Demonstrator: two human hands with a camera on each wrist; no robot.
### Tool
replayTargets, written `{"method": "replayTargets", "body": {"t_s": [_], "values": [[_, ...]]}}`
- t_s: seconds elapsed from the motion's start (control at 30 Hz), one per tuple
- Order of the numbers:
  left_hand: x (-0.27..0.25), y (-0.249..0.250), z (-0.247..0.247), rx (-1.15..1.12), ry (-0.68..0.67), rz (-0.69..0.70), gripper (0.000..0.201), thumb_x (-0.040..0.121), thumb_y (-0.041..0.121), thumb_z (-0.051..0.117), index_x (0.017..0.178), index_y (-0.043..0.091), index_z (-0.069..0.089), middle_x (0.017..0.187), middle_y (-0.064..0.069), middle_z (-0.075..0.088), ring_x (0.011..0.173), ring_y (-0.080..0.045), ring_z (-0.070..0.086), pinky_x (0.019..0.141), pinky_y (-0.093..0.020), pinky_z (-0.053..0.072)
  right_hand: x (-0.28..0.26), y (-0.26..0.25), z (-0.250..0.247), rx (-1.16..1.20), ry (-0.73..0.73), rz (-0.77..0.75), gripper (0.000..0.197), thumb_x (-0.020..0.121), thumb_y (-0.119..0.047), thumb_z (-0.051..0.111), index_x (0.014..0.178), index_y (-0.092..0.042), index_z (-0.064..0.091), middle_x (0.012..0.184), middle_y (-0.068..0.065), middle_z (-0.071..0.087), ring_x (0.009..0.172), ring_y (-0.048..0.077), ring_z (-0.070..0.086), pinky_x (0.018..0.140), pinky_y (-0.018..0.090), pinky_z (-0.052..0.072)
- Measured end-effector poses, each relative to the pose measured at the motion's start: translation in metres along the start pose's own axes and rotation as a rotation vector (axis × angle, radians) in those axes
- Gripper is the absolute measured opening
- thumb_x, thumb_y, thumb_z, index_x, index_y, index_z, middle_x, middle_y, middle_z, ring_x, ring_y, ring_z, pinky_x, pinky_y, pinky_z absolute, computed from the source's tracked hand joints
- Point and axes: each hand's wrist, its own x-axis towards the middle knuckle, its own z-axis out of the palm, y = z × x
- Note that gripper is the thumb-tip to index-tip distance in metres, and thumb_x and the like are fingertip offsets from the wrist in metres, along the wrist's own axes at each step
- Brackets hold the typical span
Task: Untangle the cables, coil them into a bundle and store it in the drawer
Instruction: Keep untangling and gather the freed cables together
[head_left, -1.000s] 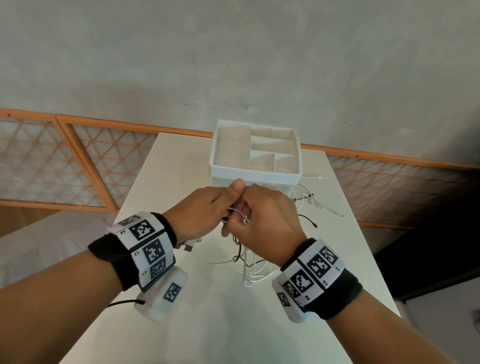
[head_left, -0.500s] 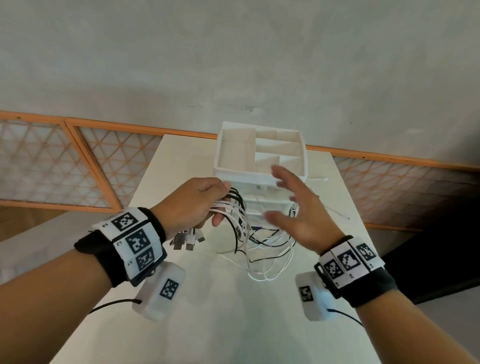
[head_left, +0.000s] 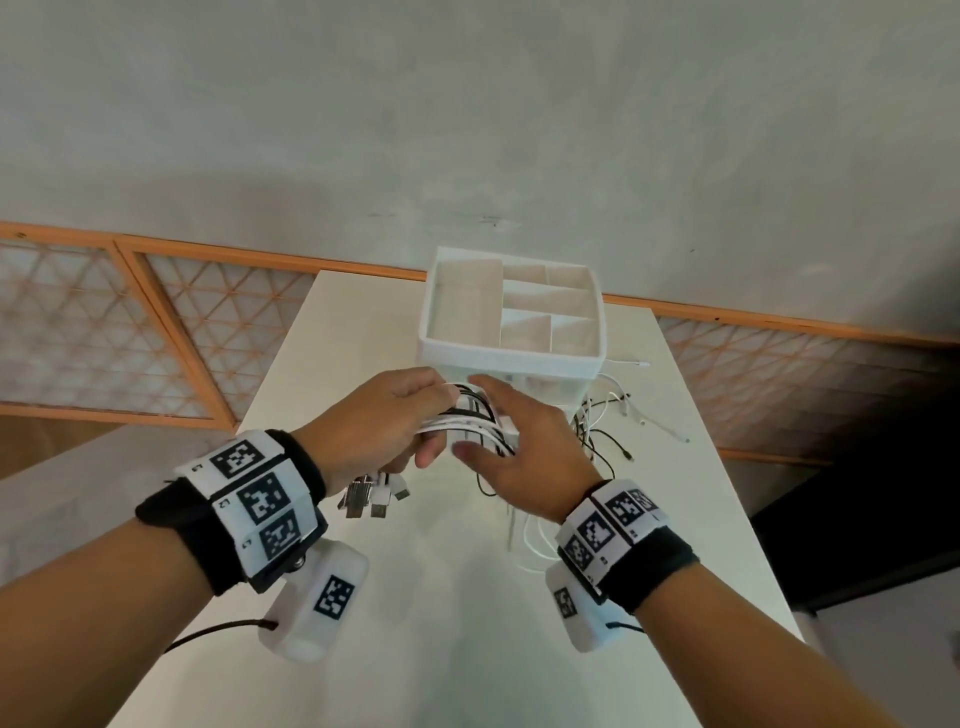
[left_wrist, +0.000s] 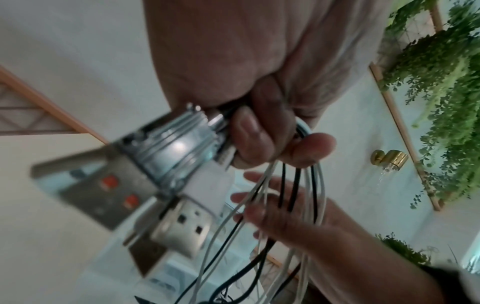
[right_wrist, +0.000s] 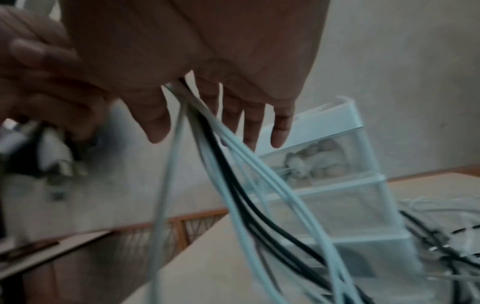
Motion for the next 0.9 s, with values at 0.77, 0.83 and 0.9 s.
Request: {"method": "replayTargets", "body": {"t_s": [0.77,0.83,0.9], "values": [[0.015,0.013,0.009,-0.166,-0.211,-0.05,0.082,0.09,0.073,0.029,0.102,0.005,0.074,0.086,-0.022,0.074,0.087,-0.026,0.073,0.084,-0.027,0.054,0.011,-0.035,-0.049,0.065,0.024,-0.055,0.031,0.069,-0.003,0.051,0.078,-0.015,0.079,0.058,0.0,0.068,0.057,0.011,0.057,0.053,0.012,0.039],[0.015,0.02,0.012,-0.054,-0.112,-0.069,0.07,0.09,0.069,0.038,0.082,0.007,0.07,0.054,-0.007,0.06,0.048,-0.018,0.057,0.054,-0.026,0.049,0.011,-0.031,-0.049,0.055,0.04,-0.04,0.031,0.073,-0.007,0.052,0.079,-0.021,0.079,0.063,-0.002,0.071,0.06,0.014,0.063,0.06,0.019,0.049],[0.016,0.021,0.012,-0.002,-0.03,-0.056,0.059,0.091,0.063,0.046,0.075,0.009,0.063,0.044,0.004,0.041,0.038,-0.013,0.033,0.043,-0.023,0.031,0.008,-0.026,-0.046,0.058,0.054,-0.026,0.03,0.082,-0.004,0.061,0.087,-0.028,0.079,0.067,-0.007,0.071,0.062,0.013,0.066,0.065,0.024,0.054]]}}
